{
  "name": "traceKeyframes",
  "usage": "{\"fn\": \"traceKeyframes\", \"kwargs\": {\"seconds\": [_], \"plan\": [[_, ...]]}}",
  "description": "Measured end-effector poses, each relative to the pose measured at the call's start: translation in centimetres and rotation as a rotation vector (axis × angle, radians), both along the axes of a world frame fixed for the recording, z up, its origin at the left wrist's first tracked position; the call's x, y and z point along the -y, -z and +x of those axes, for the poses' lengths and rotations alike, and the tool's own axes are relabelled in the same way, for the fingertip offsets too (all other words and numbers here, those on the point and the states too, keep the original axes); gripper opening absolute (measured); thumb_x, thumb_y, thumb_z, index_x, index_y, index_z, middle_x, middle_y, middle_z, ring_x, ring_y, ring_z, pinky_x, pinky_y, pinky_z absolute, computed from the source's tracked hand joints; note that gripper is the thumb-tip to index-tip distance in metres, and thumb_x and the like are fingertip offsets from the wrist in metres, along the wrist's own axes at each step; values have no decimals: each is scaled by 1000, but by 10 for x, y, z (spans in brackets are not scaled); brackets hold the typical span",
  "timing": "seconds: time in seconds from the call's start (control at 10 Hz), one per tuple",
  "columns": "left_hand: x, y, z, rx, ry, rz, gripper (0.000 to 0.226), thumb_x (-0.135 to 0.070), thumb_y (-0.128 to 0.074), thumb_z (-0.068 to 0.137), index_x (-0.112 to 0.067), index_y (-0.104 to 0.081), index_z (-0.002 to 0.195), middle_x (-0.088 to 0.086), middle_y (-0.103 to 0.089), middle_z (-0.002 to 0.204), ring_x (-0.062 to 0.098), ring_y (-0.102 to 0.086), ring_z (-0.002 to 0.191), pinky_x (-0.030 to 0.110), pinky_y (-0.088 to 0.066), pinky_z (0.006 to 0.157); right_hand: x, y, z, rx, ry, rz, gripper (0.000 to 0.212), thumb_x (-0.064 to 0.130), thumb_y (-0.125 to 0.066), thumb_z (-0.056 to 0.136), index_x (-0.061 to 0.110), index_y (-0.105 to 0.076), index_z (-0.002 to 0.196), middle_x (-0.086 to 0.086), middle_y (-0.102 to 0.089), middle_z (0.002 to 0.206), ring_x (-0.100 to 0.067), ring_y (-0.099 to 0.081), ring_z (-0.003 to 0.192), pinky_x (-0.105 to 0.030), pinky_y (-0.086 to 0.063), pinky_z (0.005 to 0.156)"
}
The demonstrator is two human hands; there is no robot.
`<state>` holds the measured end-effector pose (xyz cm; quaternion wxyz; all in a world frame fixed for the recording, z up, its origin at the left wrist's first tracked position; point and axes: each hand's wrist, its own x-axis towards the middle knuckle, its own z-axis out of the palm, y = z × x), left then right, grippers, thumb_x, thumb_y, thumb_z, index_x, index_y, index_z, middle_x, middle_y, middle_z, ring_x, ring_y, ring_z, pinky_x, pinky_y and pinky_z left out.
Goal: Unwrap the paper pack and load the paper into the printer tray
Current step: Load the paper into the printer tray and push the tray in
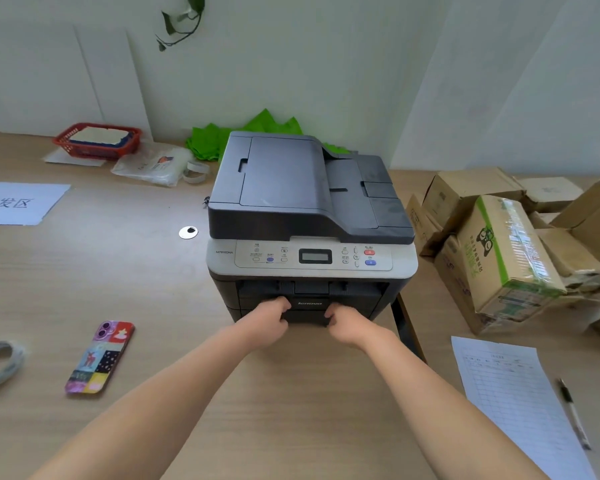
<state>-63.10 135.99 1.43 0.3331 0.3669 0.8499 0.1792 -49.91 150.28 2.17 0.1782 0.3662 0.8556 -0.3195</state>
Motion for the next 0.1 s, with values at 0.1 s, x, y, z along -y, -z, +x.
{"fn": "traceKeyframes", "kwargs": {"seconds": [0.1], "plan": [[-1, -43, -15, -41, 30, 76, 40, -17, -50, 93, -14, -52, 133, 4, -59, 132, 20, -56, 119, 29, -45, 101, -6, -38, -10, -44, -57, 18, 34, 12, -48, 89, 11, -61, 121, -9, -66, 114, -25, -62, 108, -32, -49, 93]]}}
